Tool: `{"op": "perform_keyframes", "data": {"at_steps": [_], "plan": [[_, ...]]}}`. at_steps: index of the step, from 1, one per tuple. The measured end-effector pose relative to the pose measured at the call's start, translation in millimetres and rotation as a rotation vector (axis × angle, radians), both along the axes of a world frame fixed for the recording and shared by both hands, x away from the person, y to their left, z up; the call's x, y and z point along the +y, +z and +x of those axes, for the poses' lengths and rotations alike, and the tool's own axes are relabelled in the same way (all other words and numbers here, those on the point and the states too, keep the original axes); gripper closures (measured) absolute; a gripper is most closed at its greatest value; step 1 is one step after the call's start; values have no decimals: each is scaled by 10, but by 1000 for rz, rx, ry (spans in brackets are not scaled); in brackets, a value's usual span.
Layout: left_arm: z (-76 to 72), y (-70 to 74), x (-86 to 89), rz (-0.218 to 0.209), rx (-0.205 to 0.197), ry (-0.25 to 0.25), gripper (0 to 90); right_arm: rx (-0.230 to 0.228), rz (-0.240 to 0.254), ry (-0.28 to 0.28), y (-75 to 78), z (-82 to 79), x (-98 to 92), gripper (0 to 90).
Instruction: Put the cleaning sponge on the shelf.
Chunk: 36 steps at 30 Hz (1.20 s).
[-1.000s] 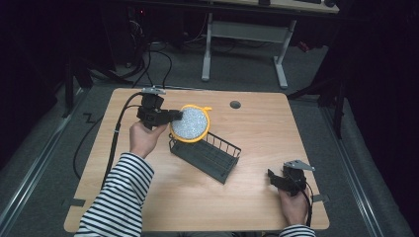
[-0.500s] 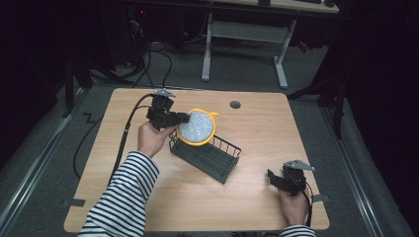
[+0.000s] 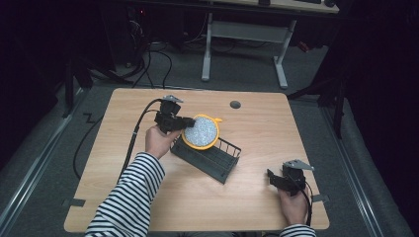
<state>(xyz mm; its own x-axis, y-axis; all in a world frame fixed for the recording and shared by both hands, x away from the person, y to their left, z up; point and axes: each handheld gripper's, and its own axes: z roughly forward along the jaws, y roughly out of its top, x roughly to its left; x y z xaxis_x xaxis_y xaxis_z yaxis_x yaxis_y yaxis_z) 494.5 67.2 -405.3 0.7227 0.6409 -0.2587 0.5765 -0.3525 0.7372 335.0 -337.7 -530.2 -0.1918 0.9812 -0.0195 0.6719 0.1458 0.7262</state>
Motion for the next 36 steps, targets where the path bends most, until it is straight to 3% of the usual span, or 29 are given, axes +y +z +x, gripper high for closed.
{"op": "perform_keyframes", "data": {"at_steps": [20, 27, 31, 36], "plan": [[-6, -149, 1, 18, -32, 12, 762, 0, -1, -5, 0, 9, 3, 339], [-25, -116, -13, 5, -72, 13, 788, 0, -1, -5, 0, 10, 3, 339], [-23, -148, -41, 22, -83, 5, 789, -1, -1, -5, 0, 11, 3, 339], [-34, -164, -54, 61, -65, -5, 776, -1, -1, -3, 0, 10, 4, 339]]}}
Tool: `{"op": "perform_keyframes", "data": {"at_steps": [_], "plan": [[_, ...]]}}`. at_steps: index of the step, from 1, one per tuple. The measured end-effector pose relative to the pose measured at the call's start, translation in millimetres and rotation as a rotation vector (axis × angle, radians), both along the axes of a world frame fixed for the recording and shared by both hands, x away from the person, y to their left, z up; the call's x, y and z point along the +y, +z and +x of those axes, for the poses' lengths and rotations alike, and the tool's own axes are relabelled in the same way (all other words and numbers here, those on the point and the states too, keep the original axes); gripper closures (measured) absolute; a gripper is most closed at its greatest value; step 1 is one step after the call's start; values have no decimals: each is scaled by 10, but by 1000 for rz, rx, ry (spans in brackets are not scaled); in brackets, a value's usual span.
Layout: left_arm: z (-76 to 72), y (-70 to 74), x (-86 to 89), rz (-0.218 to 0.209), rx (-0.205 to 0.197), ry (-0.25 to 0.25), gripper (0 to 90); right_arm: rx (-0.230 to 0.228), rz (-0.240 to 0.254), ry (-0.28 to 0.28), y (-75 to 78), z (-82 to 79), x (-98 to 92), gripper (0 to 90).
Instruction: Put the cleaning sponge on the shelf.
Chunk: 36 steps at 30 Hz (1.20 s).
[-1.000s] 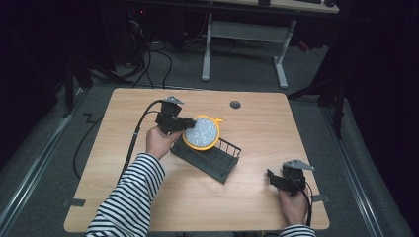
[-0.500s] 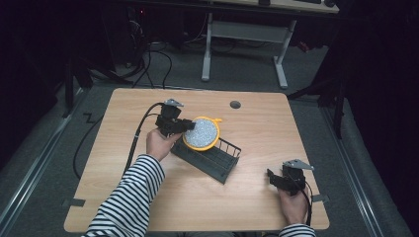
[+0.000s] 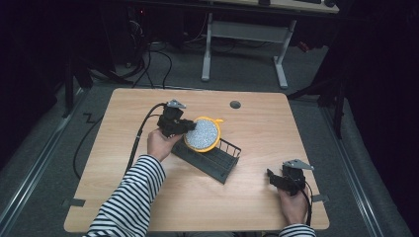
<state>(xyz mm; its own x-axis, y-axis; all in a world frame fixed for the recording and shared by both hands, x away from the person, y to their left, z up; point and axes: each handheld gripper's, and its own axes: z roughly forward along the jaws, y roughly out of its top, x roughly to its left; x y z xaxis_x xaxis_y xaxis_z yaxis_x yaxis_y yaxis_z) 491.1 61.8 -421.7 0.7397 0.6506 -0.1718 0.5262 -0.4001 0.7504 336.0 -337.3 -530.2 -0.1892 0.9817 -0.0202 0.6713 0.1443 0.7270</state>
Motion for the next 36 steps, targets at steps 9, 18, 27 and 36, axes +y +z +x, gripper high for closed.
{"op": "perform_keyframes", "data": {"at_steps": [9, 18, 27, 36], "plan": [[-55, 5, -22, 74, 10, -6, 858, 1, 0, 7, 0, -3, 1, 332], [-86, -33, 4, 92, 42, -23, 892, 1, 0, 8, 0, -3, 1, 330], [-136, -142, 65, 89, 72, -19, 897, 1, 1, 8, -1, -2, 1, 330], [-218, -62, 179, 46, 47, -4, 837, 1, 1, 8, -1, -2, 1, 330]]}}
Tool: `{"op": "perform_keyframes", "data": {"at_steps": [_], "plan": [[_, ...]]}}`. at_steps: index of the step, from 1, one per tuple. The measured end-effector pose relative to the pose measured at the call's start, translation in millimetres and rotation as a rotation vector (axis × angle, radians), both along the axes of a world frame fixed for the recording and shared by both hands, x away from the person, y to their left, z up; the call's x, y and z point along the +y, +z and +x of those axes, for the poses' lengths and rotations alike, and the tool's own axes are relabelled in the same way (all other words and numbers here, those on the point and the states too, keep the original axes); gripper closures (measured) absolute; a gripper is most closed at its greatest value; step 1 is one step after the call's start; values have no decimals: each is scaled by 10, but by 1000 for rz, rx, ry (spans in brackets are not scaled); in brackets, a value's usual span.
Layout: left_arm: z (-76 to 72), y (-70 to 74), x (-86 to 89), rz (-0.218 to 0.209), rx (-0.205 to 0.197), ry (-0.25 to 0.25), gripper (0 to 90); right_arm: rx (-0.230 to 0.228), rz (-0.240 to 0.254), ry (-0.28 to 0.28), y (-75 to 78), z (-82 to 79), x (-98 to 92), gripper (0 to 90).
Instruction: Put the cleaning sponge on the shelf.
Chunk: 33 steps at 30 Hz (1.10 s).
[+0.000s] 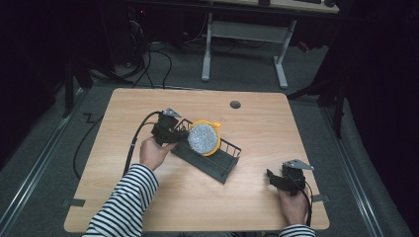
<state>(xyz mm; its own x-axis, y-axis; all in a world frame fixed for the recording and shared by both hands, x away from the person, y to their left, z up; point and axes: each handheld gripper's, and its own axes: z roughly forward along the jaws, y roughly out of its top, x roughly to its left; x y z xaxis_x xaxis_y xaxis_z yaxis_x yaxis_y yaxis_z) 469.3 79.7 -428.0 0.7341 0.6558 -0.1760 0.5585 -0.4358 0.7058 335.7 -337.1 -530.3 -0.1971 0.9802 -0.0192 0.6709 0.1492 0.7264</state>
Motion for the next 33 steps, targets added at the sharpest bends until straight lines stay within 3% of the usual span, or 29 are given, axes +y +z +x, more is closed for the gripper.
{"op": "perform_keyframes", "data": {"at_steps": [6, 13, 17, 18, 25, 26, 33], "plan": [[-22, 91, 145, -29, -16, 42, 747, 0, 0, 0, 0, 0, 0, 330], [-72, 137, 310, -32, -36, 99, 637, 0, 0, -1, 0, 0, 1, 330], [-91, 151, 458, -42, -33, 136, 588, 0, 0, -1, 0, -1, 1, 330], [-113, 164, 541, -63, -34, 155, 574, 0, 0, -1, 0, -1, 1, 330], [-181, 158, 739, -88, -27, 210, 499, 0, 0, -1, 0, -1, 1, 330], [-209, 155, 806, -106, -24, 226, 487, 0, 0, -1, 0, -1, 1, 330], [-332, 79, 972, -107, -15, 275, 441, 0, 1, -2, 0, -2, 2, 330]]}}
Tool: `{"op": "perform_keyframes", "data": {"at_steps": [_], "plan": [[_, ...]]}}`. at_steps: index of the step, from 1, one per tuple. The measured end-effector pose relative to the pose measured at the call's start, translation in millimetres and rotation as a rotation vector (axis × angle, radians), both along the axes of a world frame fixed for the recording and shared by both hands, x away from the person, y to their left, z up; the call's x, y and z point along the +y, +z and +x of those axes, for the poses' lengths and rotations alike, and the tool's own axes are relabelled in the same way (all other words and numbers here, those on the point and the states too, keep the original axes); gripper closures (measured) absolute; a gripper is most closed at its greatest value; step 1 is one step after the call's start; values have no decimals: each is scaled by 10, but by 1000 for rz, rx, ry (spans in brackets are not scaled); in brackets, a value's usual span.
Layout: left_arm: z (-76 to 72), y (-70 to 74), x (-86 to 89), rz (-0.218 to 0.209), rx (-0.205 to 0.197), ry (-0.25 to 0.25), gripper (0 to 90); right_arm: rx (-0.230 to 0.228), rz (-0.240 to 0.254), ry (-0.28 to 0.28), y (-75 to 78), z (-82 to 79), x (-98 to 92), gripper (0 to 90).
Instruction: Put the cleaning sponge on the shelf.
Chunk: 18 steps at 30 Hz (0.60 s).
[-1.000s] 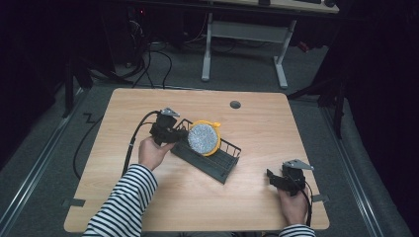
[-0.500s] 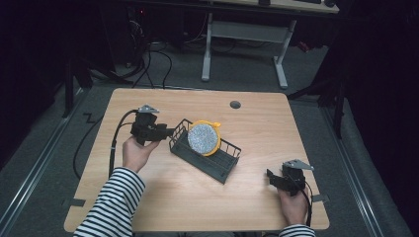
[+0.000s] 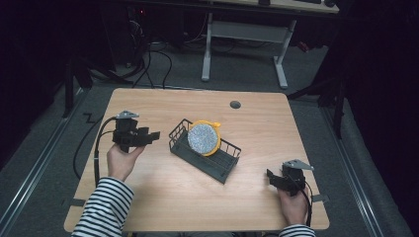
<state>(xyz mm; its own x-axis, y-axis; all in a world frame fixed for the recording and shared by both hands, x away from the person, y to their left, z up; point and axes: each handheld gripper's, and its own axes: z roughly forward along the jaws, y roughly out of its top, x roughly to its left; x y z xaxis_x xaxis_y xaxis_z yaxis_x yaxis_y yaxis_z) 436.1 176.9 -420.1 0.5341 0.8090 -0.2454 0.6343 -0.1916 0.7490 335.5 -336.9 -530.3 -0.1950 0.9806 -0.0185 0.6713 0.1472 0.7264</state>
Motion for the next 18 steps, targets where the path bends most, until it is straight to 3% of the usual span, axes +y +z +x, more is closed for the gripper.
{"op": "perform_keyframes", "data": {"at_steps": [5, 8, 18], "plan": [[-131, -100, 162, -2, 12, 38, 417, 1, 1, -1, 0, -1, 1, 330], [-206, -143, 231, -39, 13, 55, 415, -1, -1, 0, 0, -1, 0, 330], [-379, -346, 428, -51, 36, 105, 403, 1, -1, 0, 0, -1, 0, 330]]}}
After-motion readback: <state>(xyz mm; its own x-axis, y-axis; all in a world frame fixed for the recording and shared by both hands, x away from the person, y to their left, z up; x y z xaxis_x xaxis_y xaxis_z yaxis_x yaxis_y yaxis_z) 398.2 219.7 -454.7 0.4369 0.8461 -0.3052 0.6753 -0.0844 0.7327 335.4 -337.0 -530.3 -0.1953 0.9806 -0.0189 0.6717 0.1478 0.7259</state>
